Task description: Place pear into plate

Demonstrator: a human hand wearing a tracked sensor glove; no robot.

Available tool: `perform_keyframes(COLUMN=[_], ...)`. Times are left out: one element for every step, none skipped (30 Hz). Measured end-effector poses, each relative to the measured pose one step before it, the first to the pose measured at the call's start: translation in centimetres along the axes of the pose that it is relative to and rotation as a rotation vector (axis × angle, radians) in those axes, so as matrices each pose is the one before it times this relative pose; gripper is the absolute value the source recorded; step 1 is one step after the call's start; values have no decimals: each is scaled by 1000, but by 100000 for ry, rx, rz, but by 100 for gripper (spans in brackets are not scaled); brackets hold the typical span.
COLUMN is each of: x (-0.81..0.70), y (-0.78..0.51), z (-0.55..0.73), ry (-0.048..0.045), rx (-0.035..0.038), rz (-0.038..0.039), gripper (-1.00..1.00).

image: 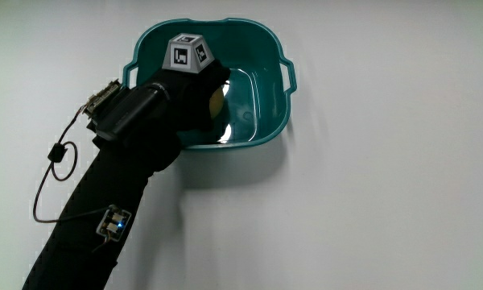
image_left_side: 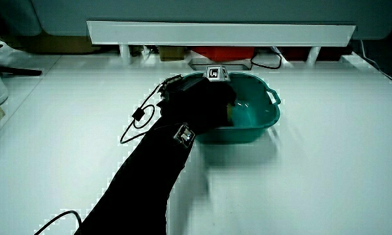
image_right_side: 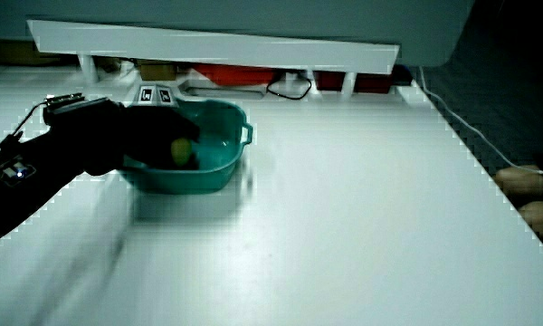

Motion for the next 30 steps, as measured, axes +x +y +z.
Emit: perform_keyframes(x=[325,-182,104,33,-92,194,72,-93,-58,-240,-158,150,-71,54,-2,15,112,204,227,132,-92,-151,-57,-55,-10,-159,62,75,93,57], y=[-619,431,-39,19,130,-414,-21,3,-177,274,167,-348,155,-85,69,181,50,42,77,-110,1,-7,32,154,-214,85,-161,-49,-49,13], z=[-16,-330,-132,5,58,244,70,-17,24,-115,-51,147,-73,-19,-81,-49,-32,-21,14,16,-20,-72,-41,-2,75,-20,13,-6,-10,-36], ry=[-2232,422,71,813,-418,-605,825,116,-511,47,-1045,302,-451,-100,-702,1654,496,551,2318,1976,-896,-2141,495,753,-2115,-3339,-1675,-462,327,237], rx=[-554,-206,-319,79,296,-483,-1303,333,301,440,-126,-10,-561,-176,-1063,492,-1434,-1089,-295,55,-995,-608,-904,-605,-1484,-546,-738,-538,271,326], rz=[2269,-915,192,-334,-209,1161,168,-973,521,-667,339,723,-31,645,836,-563,724,1214,-1142,-531,655,-300,432,-215,-13,-872,-440,-693,924,-1061], gripper=[0,0,0,0,0,0,0,0,0,0,0,0,0,0,0,0,0,0,-6,-11,-17,-22,-28,-33,-39,-44,-50,-56,-61,-67])
